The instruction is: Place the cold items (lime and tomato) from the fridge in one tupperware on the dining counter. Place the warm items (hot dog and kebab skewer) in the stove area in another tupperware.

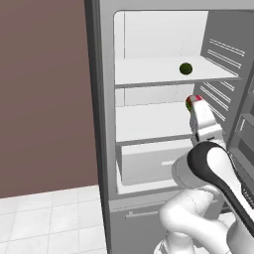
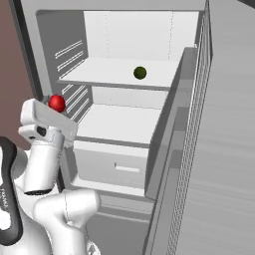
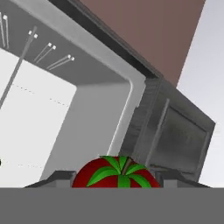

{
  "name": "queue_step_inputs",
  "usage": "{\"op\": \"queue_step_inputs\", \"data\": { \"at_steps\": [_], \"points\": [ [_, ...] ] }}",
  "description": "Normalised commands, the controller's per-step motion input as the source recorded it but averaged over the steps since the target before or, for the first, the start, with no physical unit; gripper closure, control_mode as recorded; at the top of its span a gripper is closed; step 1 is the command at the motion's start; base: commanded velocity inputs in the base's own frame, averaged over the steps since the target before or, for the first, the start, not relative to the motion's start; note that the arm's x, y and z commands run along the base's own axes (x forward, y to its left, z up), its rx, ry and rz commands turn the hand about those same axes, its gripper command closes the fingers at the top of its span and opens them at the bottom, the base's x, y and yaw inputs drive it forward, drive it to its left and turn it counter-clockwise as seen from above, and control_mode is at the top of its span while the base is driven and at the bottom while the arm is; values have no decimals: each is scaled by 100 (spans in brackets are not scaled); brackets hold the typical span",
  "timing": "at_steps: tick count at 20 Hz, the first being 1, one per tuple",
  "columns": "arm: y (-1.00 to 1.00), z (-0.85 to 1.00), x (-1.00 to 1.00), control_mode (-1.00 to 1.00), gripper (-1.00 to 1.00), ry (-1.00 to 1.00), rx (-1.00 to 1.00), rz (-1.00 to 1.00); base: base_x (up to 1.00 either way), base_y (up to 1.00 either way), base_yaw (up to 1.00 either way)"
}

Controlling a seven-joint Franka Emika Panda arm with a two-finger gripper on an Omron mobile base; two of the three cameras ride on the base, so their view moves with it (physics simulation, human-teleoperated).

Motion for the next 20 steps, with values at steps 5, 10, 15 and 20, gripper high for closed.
{"op": "queue_step_inputs", "data": {
  "at_steps": [5, 10, 15, 20],
  "points": [
    [-11, 36, -60, -100, 100, -12, -45, -10, 0, 0, 0],
    [0, 9, -33, 100, 100, -16, -17, -9, -31, -1, -9],
    [0, 0, 0, 100, 100, 0, 0, 0, -49, -21, -41],
    [0, 0, 0, 100, 100, 0, 0, 0, -34, -16, -53]
  ]
}}
